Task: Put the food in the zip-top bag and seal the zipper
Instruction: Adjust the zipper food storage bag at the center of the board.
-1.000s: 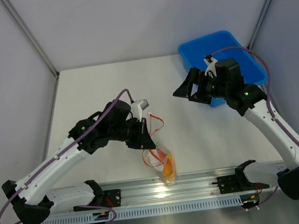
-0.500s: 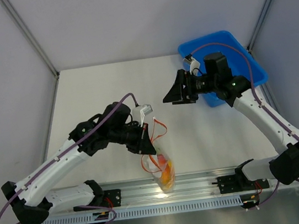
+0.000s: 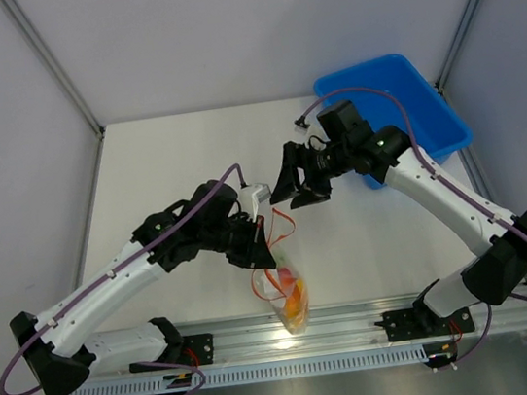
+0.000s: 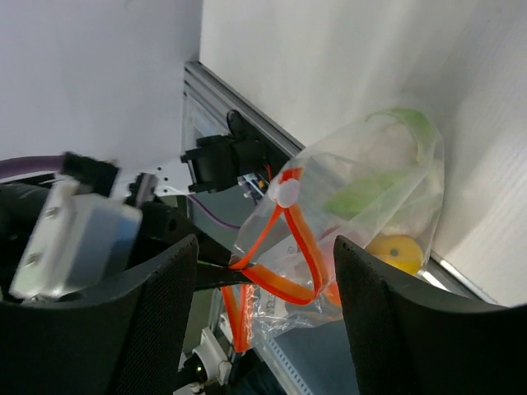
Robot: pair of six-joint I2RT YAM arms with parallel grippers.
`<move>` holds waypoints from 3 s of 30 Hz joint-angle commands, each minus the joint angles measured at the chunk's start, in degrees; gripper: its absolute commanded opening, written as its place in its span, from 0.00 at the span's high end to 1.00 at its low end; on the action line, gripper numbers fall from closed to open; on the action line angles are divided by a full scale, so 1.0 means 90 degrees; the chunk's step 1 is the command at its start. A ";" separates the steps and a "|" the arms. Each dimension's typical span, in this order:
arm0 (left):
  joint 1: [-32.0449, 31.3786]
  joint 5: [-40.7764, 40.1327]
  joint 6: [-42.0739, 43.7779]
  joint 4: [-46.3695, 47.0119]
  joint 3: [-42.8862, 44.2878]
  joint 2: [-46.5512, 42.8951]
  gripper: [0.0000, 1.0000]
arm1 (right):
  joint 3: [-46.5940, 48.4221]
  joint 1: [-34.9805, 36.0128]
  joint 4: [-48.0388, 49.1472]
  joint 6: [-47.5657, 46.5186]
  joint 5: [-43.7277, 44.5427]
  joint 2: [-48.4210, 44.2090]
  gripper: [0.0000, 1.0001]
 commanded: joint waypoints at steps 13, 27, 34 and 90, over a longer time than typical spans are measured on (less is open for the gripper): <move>-0.0005 -0.0093 -0.0063 0.0546 -0.0001 0.0037 1.00 | 0.0281 0.0483 -0.0521 0.0305 0.0544 0.0540 0.49; -0.0005 -0.0122 -0.0082 0.0478 -0.0187 -0.0168 1.00 | 0.0545 0.0766 -0.0726 0.0246 0.1089 0.0912 0.67; -0.0005 -0.0307 -0.0180 0.0536 -0.0294 -0.0422 0.60 | 0.0457 0.0756 -0.0542 0.0470 0.1081 0.0726 0.91; -0.0220 -0.1911 -0.0063 -0.0392 0.1356 0.1082 0.99 | -0.0637 0.0532 0.1099 0.2419 0.2975 -0.0788 0.22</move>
